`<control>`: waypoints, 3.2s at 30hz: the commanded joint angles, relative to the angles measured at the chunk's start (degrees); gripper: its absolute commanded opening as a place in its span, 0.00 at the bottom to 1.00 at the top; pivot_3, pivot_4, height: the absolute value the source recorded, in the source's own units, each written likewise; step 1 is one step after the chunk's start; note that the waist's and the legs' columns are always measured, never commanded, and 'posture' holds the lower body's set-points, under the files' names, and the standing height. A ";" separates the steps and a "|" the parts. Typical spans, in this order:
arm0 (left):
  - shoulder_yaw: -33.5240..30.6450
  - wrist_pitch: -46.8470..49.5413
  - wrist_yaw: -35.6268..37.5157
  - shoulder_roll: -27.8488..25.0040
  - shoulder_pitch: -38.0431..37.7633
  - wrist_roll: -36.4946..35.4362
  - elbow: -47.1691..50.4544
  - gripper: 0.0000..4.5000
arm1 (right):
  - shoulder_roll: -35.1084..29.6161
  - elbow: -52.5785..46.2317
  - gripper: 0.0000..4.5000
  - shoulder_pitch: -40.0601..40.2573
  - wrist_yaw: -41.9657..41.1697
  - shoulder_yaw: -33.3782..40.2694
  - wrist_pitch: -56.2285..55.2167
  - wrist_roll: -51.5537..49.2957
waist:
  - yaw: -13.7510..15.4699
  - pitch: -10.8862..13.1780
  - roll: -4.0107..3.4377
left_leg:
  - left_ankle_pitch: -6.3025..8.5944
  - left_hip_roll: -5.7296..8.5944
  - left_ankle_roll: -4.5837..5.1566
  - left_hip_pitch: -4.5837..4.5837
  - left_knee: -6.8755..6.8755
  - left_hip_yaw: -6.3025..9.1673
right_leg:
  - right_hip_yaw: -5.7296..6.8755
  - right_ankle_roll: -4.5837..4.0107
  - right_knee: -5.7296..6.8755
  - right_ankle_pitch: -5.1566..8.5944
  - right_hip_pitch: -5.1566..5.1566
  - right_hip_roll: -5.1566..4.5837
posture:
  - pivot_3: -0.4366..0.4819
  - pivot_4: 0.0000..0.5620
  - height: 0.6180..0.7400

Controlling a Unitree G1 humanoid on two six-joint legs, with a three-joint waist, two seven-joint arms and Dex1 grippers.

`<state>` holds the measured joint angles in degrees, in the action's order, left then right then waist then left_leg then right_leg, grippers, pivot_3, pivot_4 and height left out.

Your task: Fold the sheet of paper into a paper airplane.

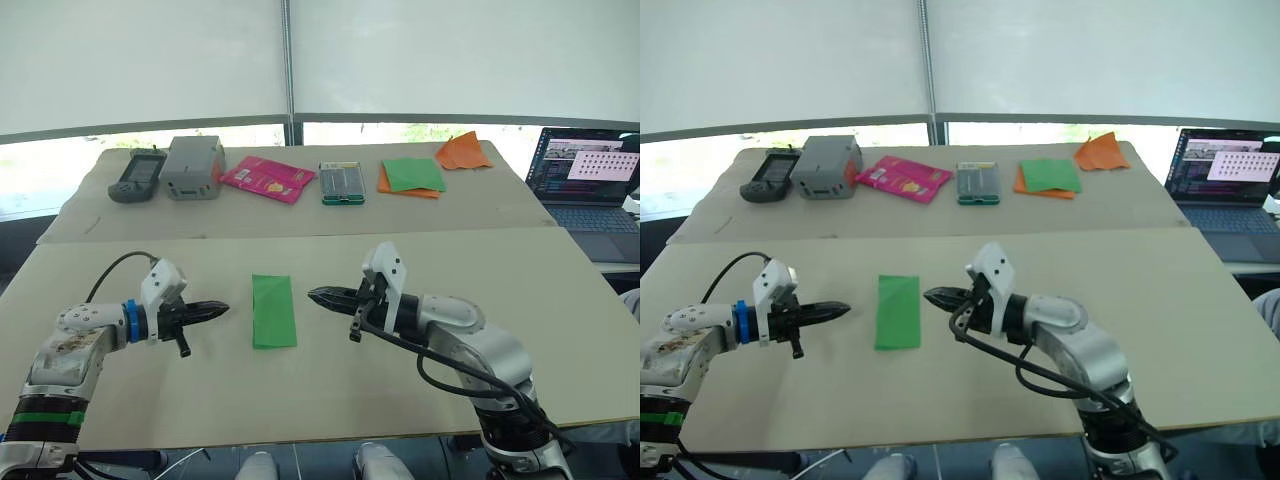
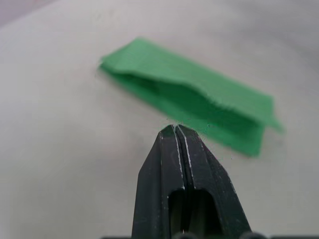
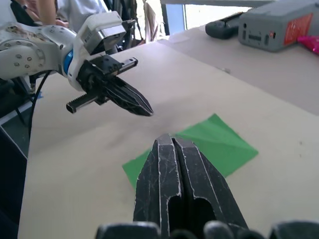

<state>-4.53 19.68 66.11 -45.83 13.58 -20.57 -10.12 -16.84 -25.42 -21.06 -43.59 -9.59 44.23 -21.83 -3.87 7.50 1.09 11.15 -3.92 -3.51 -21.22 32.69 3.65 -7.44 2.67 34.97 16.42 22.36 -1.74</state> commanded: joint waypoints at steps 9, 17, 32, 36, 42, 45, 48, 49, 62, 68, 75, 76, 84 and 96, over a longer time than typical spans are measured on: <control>6.44 -7.60 0.00 7.33 7.21 5.17 -7.11 0.00 | -1.36 -1.21 0.00 2.60 2.73 -3.31 -1.52 -0.13 | 0.44 0.01 0.26 | -0.06 0.01 0.09 -0.11 0.02 -0.01 | 0.00 0.07 0.02 -0.06 -0.03 0.01 | 0.48 0.27 1.00; 9.39 -8.40 2.00 11.37 12.49 5.57 -8.74 0.00 | -1.80 -2.59 0.00 4.40 4.79 -3.90 -1.13 -0.73 | 0.43 0.00 0.28 | -0.16 0.01 0.26 -0.13 0.04 0.00 | -0.01 0.20 0.01 -0.17 -0.08 0.04 | 0.48 0.27 1.00; 17.23 -14.92 1.77 21.45 19.39 12.82 -18.98 0.00 | -0.99 -1.42 0.00 -0.75 6.67 0.11 -0.33 -4.52 | 0.18 -0.02 0.27 | -0.18 0.07 0.28 -0.18 0.12 0.02 | -0.07 0.36 0.03 -0.43 -0.18 0.09 | 0.48 0.27 1.00; 16.30 -14.15 0.24 23.52 19.19 12.02 -18.45 0.00 | -1.21 1.38 0.00 -2.98 6.04 -2.78 -1.13 -2.88 | 0.16 -0.04 0.21 | -0.18 0.07 0.29 -0.16 0.13 0.07 | -0.09 0.36 0.01 -0.45 -0.20 0.12 | 0.48 0.27 1.00; 14.24 -10.82 1.96 20.82 18.73 9.46 -11.46 0.00 | -2.10 2.83 0.00 -2.58 6.79 -1.41 -1.41 -3.18 | 0.25 -0.04 0.20 | -0.19 0.08 0.30 -0.41 0.18 0.07 | -0.12 0.43 0.04 -0.51 -0.23 0.13 | 0.48 0.27 1.00; 13.55 -9.55 2.01 19.59 18.64 8.86 -9.66 0.00 | -3.15 3.23 0.00 -1.90 6.73 -0.54 -1.73 -3.19 | 0.26 -0.05 0.18 | -0.23 0.07 0.37 -0.48 0.18 0.08 | -0.12 0.55 0.05 -0.64 -0.20 0.16 | 0.48 0.27 1.00; 13.90 -9.67 1.64 19.94 18.98 9.32 -10.41 0.00 | -3.85 2.94 0.00 -1.54 6.49 -0.20 -1.96 -3.35 | 0.38 -0.05 0.16 | -0.23 0.08 0.37 -0.41 0.18 0.08 | -0.12 0.41 0.02 -0.56 -0.19 0.15 | 0.48 0.27 1.00; 14.15 -9.88 1.58 20.15 19.07 9.54 -10.75 0.00 | -3.95 2.82 0.00 -1.50 6.45 -0.11 -1.96 -3.44 | 0.40 -0.05 0.16 | -0.23 0.08 0.36 -0.41 0.18 0.08 | -0.12 0.40 0.00 -0.55 -0.18 0.15 | 0.48 0.27 1.00; 17.80 -18.21 -0.47 26.94 27.97 15.72 -26.69 0.00 | -3.50 1.01 0.00 -1.26 7.06 0.19 -1.29 -4.56 | 0.40 -0.06 0.14 | -0.24 0.09 0.38 -0.56 0.26 0.10 | -0.13 0.55 0.02 -0.64 -0.20 0.20 | 0.48 0.27 1.00; 18.67 -21.57 -1.78 28.89 30.03 18.35 -32.95 0.00 | -3.57 7.29 0.00 -3.83 10.18 0.27 -2.76 -0.06 | 0.63 -0.07 0.13 | -0.24 0.10 0.39 -0.57 0.28 0.11 | -0.15 0.57 0.02 -0.65 -0.21 0.21 | 0.48 0.27 1.00; 18.48 -23.03 -0.83 28.96 29.64 18.52 -33.15 0.00 | -2.73 20.29 0.00 -8.42 10.47 -4.22 -8.51 7.84 | 0.59 -0.08 0.12 | -0.33 0.16 0.53 -0.63 0.30 0.11 | -0.23 0.74 0.06 -0.76 -0.20 0.23 | 0.48 0.27 1.00; 18.55 -23.15 -0.62 28.77 29.24 18.56 -32.81 0.00 | -2.39 22.39 0.00 -8.89 10.59 -4.92 -8.85 8.93 | 0.57 -0.08 0.11 | -0.42 0.16 0.69 -0.63 0.27 0.11 | -0.23 0.82 0.06 -0.80 -0.20 0.26 | 0.48 0.27 1.00; 17.99 -22.66 0.23 27.20 27.22 18.00 -29.06 0.00 | -3.89 35.55 0.00 -9.00 9.19 -9.86 -8.55 16.33 | 0.54 -0.22 -0.06 | -0.47 0.17 0.76 -0.64 0.28 0.10 | -0.27 0.86 0.08 -0.83 -0.25 0.27 | 0.48 0.27 1.00; 7.58 -3.31 -2.31 19.25 15.13 6.67 -5.67 0.00 | -2.22 33.56 0.00 -7.77 9.09 -9.62 -7.31 16.41 | 0.00 -0.55 -0.34 | -0.47 0.14 0.76 -0.56 0.27 0.11 | -0.27 0.85 0.12 -0.82 -0.33 0.27 | 0.48 0.27 1.00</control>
<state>5.46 12.99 64.76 -25.79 29.43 -11.08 -19.66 -18.94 6.56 -30.41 -34.74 -18.50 34.56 -6.83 -3.87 6.94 0.75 10.68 -3.79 -2.75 -21.76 32.97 3.76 -7.72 3.52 35.11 15.61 22.03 -1.46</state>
